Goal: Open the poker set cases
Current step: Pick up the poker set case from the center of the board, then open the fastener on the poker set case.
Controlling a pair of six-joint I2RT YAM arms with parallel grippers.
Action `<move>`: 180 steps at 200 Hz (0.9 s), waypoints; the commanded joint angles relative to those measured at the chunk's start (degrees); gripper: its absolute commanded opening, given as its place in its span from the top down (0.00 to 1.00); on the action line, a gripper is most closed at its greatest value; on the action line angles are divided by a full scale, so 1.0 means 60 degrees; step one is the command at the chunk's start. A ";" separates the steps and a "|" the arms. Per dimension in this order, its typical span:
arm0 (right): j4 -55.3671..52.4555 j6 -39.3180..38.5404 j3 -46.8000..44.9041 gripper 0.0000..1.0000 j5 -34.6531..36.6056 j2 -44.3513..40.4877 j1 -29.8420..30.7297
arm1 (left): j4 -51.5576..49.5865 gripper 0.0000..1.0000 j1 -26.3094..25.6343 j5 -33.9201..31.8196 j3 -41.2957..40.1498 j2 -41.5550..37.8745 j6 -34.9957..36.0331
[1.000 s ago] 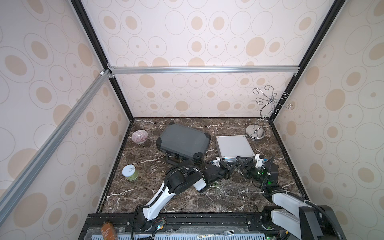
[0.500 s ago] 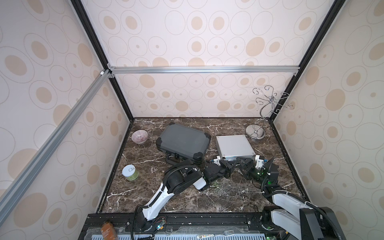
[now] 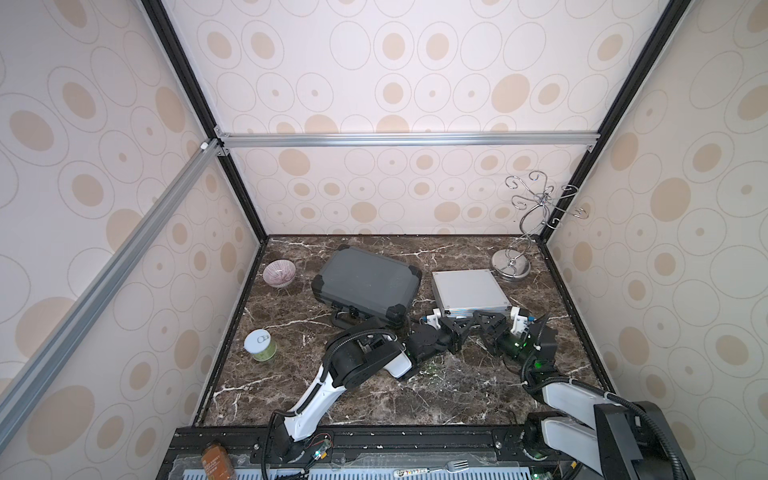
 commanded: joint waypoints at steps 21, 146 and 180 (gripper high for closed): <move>0.0975 0.0363 0.0338 0.10 -0.0171 0.0411 0.0041 | 0.1945 1.00 -0.0083 0.0041 0.0332 -0.0808 -0.0286; 0.2256 0.0895 0.0353 0.12 -0.0346 0.0594 0.0038 | 0.2107 1.00 -0.0148 -0.0061 0.0316 -0.0533 -0.0543; 0.3574 0.1539 0.0280 0.12 -0.0297 0.1063 0.0040 | 0.2210 1.00 -0.0163 -0.0076 0.0350 -0.0441 -0.0664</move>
